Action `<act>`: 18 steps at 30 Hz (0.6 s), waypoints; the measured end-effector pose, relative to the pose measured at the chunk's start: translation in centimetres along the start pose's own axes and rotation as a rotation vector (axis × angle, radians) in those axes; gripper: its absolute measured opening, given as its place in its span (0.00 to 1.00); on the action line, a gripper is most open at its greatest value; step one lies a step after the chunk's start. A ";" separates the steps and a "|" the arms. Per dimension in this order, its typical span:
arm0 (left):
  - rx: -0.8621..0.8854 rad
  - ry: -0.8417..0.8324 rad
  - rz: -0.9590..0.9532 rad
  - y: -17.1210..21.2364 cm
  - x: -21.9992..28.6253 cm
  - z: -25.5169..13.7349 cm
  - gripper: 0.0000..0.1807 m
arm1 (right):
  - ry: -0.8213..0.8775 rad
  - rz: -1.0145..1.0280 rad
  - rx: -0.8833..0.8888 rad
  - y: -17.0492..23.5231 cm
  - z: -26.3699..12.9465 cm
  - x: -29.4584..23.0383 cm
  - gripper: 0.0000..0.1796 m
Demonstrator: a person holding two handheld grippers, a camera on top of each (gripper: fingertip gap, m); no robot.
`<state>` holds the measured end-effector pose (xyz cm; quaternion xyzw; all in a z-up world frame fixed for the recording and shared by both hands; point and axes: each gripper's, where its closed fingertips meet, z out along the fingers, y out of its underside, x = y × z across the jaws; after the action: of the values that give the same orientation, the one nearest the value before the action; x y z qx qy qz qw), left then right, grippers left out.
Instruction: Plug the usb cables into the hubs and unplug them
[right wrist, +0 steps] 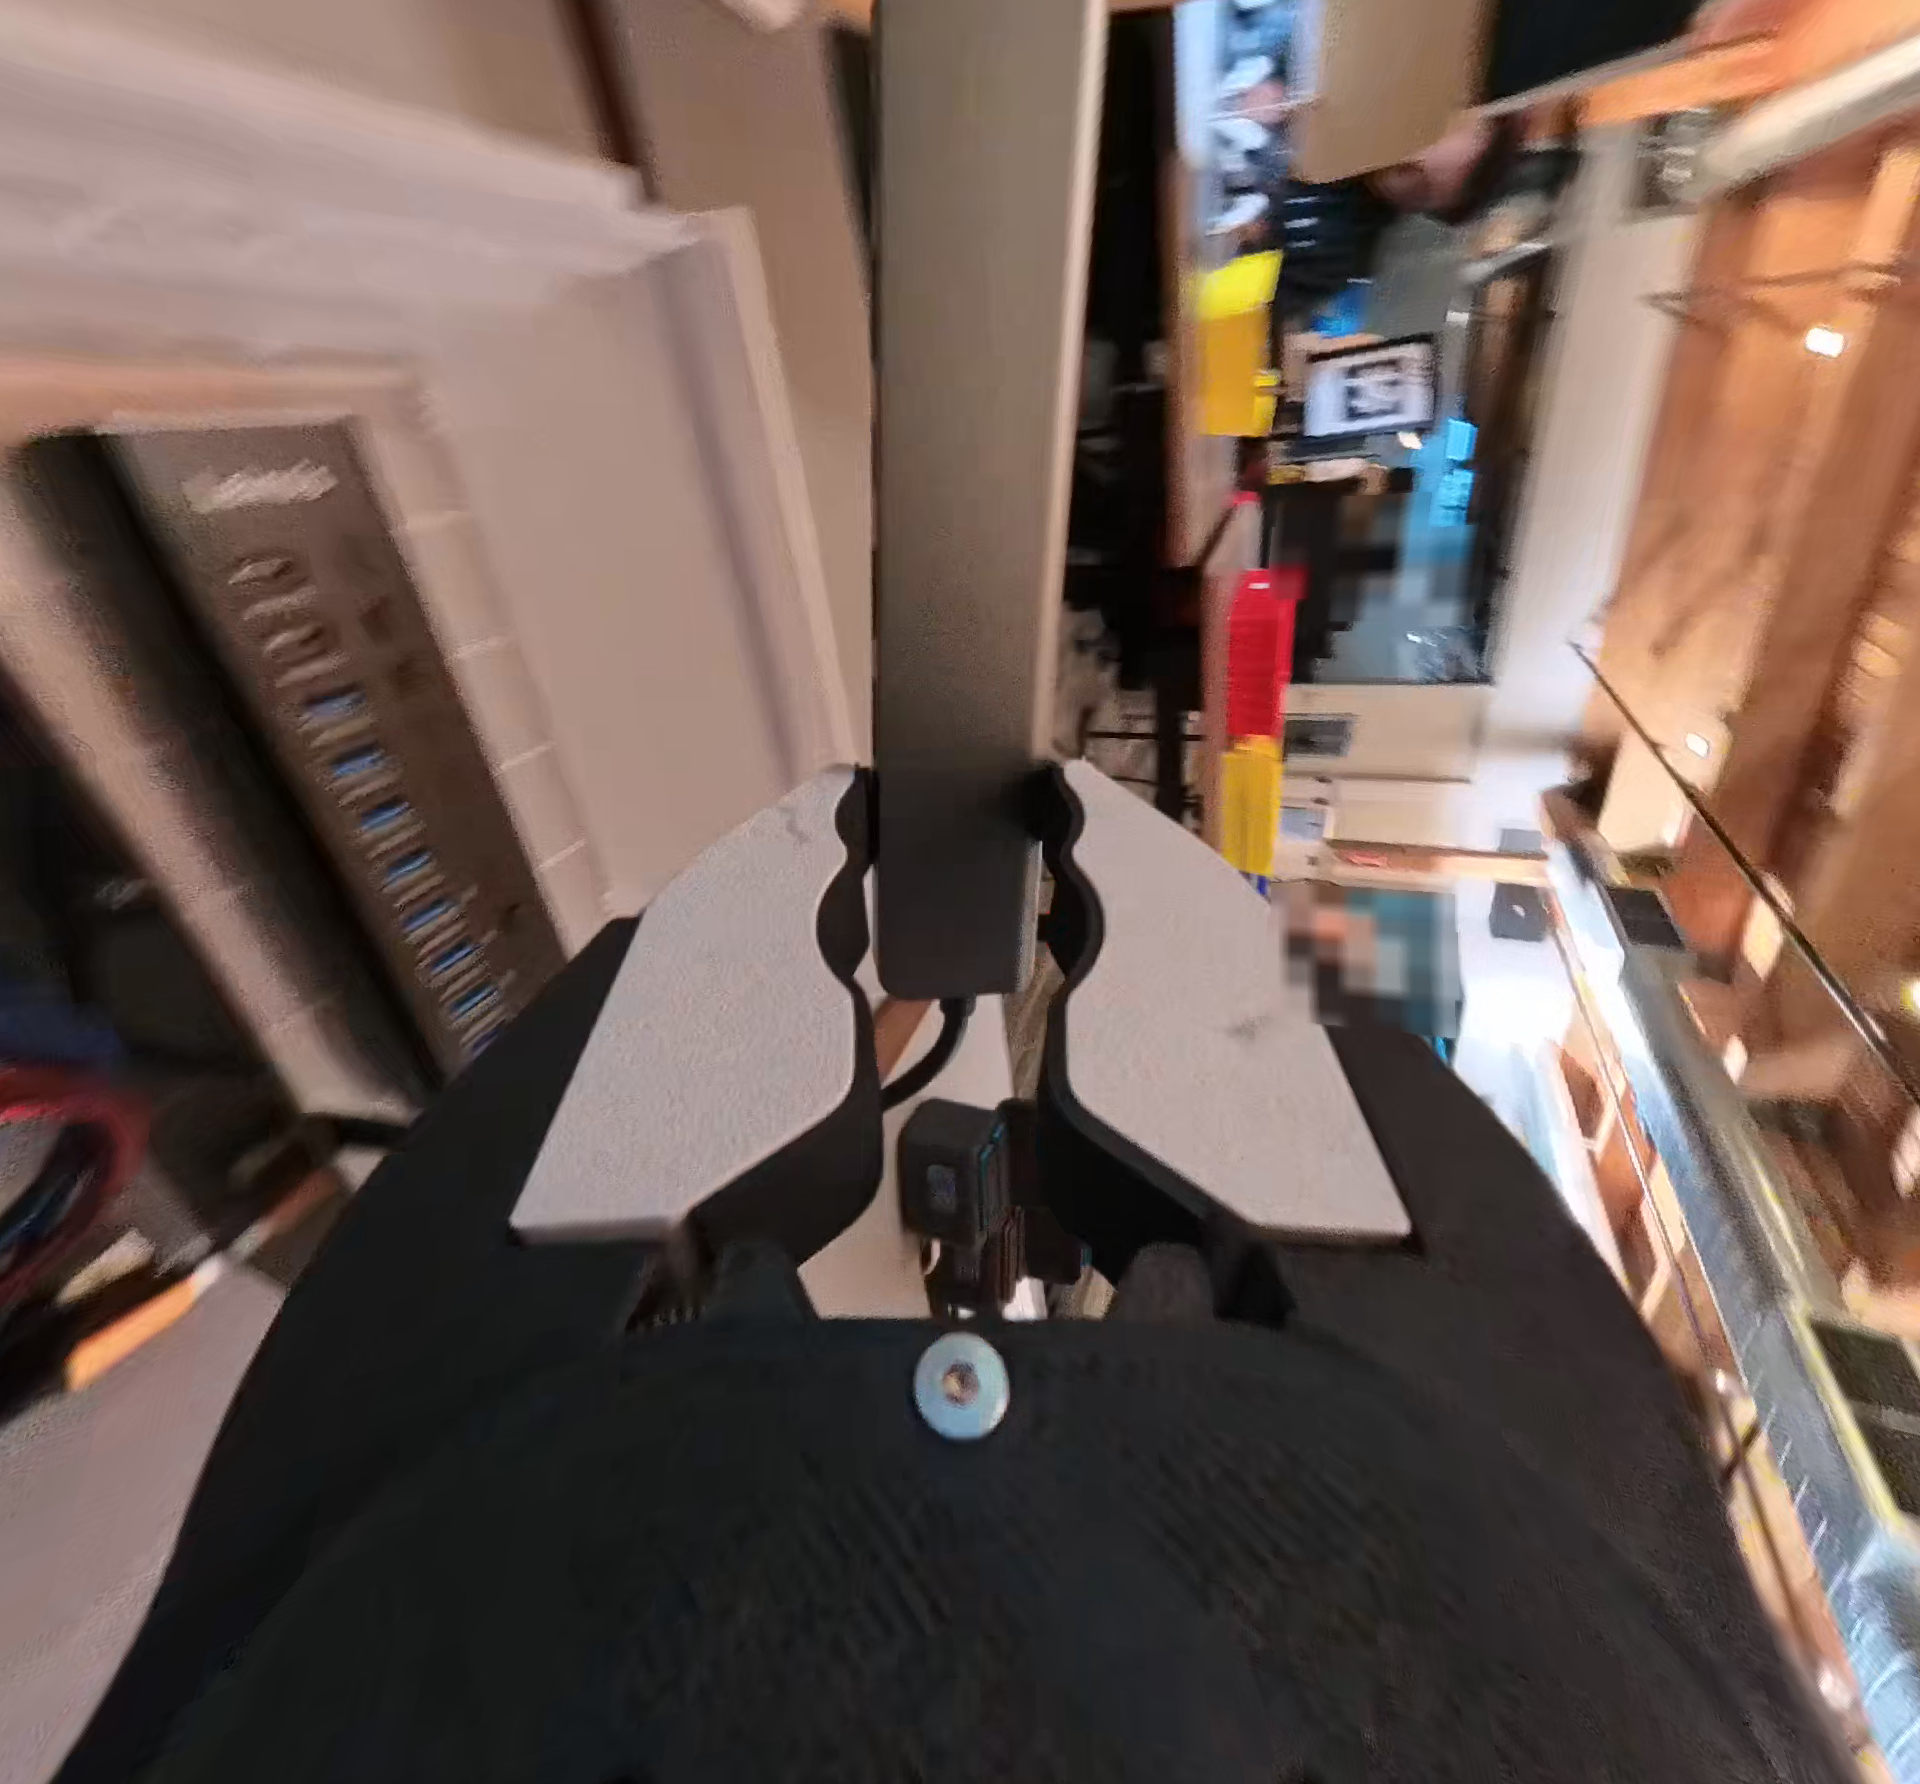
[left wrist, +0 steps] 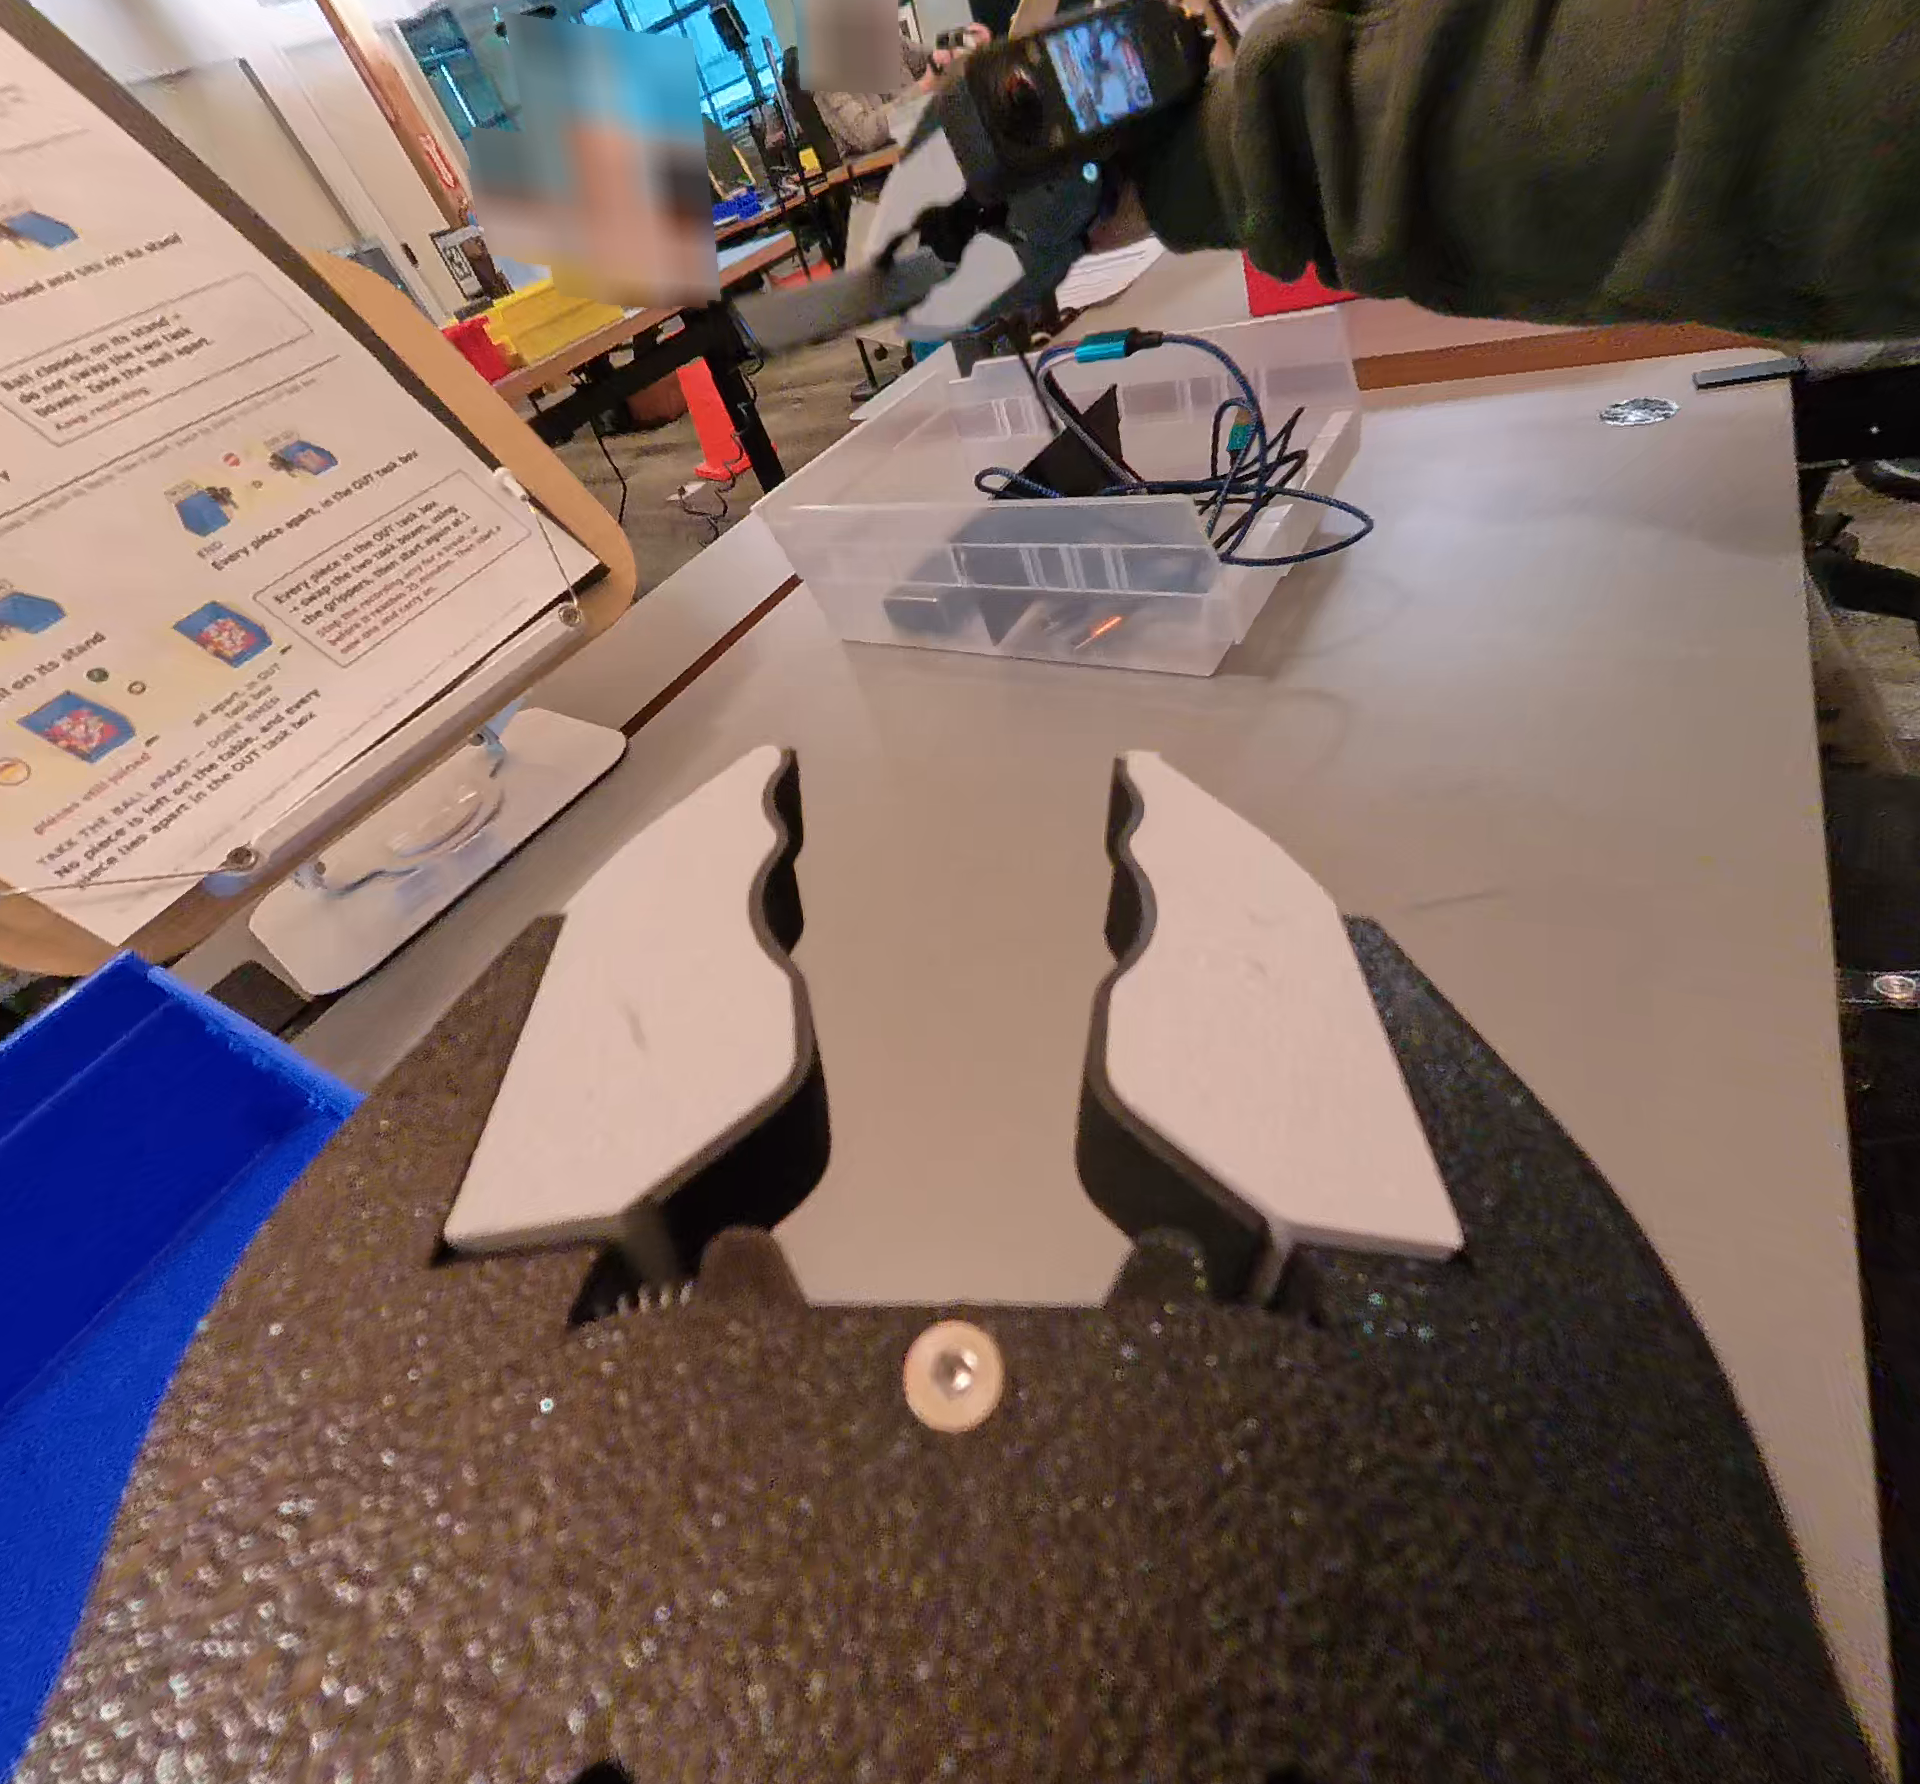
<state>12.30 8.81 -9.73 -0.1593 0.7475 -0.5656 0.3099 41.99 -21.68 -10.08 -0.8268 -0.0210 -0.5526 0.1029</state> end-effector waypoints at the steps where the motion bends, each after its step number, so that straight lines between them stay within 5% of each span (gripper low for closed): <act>1: 0.000 0.004 -0.014 0.2 -0.1 0.1 0.31 | -0.067 -0.044 -0.026 0.6 0.3 -1.5 0.17; 5: 0.007 0.018 -0.080 0.9 -0.2 0.6 0.29 | -0.357 -0.179 -0.143 2.9 0.1 -6.7 0.20; 8: -0.024 0.034 -0.084 1.7 0.3 1.4 0.30 | -0.291 -0.152 -0.230 4.6 0.2 -5.9 0.33; 13: -0.070 0.051 -0.061 2.1 2.4 3.4 0.30 | -0.156 0.322 -0.080 3.2 -2.9 -3.0 0.39; 18: -0.097 0.083 -0.112 2.3 6.0 7.1 0.33 | 0.011 0.790 0.060 3.6 -10.6 -2.0 0.42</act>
<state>12.55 0.71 -14.75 -0.1922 0.7762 -0.5512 0.2382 32.08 -27.08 -8.58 -0.7647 0.2832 -0.4742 0.3319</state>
